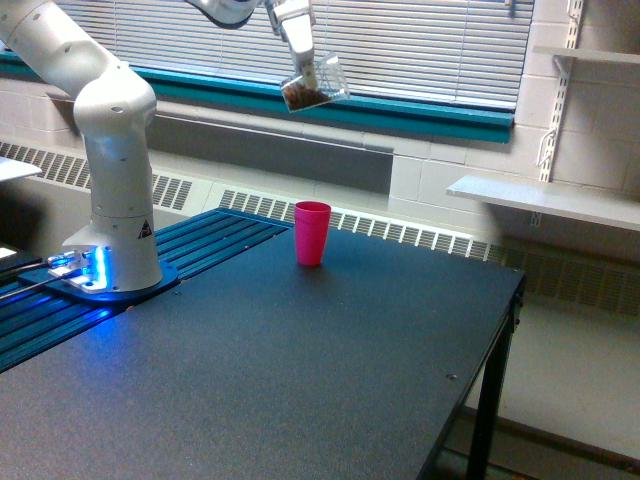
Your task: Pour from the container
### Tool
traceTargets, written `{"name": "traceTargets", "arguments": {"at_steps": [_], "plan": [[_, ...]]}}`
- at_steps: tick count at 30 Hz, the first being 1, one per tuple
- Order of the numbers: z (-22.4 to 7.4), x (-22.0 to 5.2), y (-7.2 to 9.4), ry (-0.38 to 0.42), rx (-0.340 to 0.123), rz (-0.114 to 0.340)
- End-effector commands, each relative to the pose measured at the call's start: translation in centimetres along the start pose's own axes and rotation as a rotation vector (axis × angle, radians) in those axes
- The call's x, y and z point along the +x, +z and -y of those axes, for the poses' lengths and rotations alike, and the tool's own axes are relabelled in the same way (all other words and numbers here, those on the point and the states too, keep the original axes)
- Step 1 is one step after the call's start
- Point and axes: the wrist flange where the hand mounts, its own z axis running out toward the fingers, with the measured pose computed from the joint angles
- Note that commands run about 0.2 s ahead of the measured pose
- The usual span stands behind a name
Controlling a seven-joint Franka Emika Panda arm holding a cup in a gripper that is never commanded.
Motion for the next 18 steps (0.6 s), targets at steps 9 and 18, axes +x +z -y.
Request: {"name": "traceTargets", "arguments": {"at_steps": [9, 18], "plan": [[-0.4, -3.6, 2.2, 0.118, 0.003, 0.078], [-0.4, -5.2, 3.8, 0.148, 0.009, 0.132]]}}
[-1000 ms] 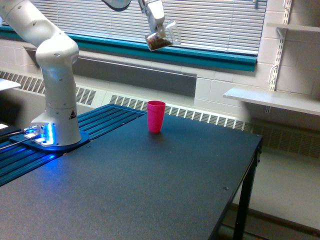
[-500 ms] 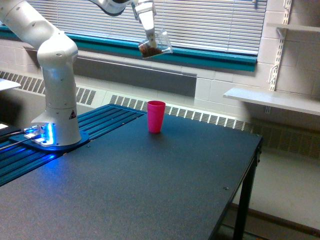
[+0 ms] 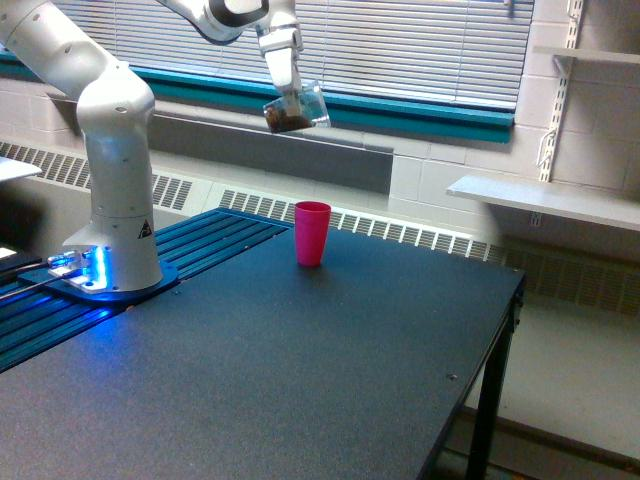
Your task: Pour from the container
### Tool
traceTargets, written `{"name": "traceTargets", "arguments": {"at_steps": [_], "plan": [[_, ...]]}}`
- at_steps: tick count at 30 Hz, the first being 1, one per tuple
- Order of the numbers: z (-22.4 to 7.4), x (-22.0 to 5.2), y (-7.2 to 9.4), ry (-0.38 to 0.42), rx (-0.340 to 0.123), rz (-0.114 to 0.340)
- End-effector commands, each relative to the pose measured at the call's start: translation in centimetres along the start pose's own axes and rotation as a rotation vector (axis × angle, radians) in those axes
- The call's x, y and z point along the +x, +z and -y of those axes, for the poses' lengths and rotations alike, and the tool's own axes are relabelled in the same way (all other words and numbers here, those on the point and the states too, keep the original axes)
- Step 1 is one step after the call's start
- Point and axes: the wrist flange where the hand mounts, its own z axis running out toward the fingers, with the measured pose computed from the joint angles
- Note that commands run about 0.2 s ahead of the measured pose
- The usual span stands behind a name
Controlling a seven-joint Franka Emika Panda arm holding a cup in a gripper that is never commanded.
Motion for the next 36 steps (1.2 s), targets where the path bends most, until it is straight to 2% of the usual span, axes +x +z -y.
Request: {"name": "traceTargets", "arguments": {"at_steps": [1, 14, 36], "plan": [[0.1, -1.2, 0.8, 0.04, 0.015, 0.028], [0.2, -2.6, 3.3, 0.054, 0.01, 0.128], [1.3, -3.3, 6.7, 0.023, -0.046, 0.28]]}}
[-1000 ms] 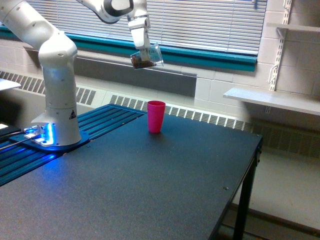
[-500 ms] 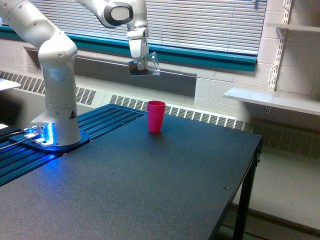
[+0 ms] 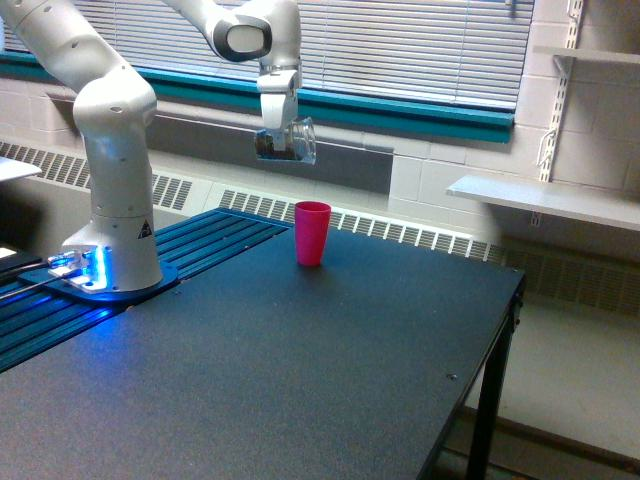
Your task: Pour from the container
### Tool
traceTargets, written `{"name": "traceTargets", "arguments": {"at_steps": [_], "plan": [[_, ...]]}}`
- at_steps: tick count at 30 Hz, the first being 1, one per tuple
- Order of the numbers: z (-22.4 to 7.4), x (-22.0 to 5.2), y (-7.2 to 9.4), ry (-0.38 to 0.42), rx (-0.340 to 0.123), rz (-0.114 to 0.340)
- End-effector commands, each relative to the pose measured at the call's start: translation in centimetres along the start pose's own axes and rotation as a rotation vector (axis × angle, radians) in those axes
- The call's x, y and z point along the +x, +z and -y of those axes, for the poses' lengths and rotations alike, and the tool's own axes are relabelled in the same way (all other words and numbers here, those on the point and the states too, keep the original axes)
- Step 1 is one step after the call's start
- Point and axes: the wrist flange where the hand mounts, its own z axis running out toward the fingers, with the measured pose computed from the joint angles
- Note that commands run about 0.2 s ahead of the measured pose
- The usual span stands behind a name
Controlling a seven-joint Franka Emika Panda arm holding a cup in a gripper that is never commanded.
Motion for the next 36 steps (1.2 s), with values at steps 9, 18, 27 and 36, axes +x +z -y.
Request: {"name": "traceTargets", "arguments": {"at_steps": [9, 18, 27, 36], "plan": [[1.4, 1.0, 1.8, -0.063, -0.027, 0.061], [2.1, 1.7, 2.9, -0.072, -0.048, 0.088], [2.6, 1.8, 3.2, -0.064, -0.059, 0.097], [2.6, 1.3, 3.5, -0.047, -0.065, 0.105]]}}
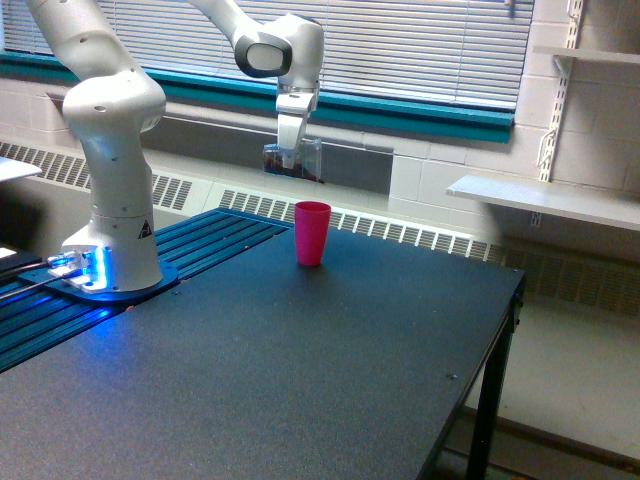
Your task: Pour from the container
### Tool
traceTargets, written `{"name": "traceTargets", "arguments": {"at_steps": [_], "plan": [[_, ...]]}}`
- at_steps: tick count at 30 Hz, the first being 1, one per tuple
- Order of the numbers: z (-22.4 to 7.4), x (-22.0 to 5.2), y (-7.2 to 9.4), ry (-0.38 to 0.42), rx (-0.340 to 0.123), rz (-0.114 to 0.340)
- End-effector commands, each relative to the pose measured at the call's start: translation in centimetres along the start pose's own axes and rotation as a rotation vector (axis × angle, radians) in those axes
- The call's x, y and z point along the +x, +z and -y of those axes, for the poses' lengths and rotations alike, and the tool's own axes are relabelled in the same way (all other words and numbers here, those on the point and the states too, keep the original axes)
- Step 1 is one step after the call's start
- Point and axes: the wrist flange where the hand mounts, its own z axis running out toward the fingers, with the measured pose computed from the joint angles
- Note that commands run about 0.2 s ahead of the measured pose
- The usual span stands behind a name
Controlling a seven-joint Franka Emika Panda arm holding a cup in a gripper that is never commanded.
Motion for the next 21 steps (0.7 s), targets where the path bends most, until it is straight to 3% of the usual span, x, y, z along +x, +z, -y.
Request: {"name": "traceTargets", "arguments": {"at_steps": [1, 21], "plan": [[0.4, -0.5, 0.0, -0.001, 0.01, 0.007], [-0.7, -1.5, 0.4, 0.071, 0.01, 0.008]]}}
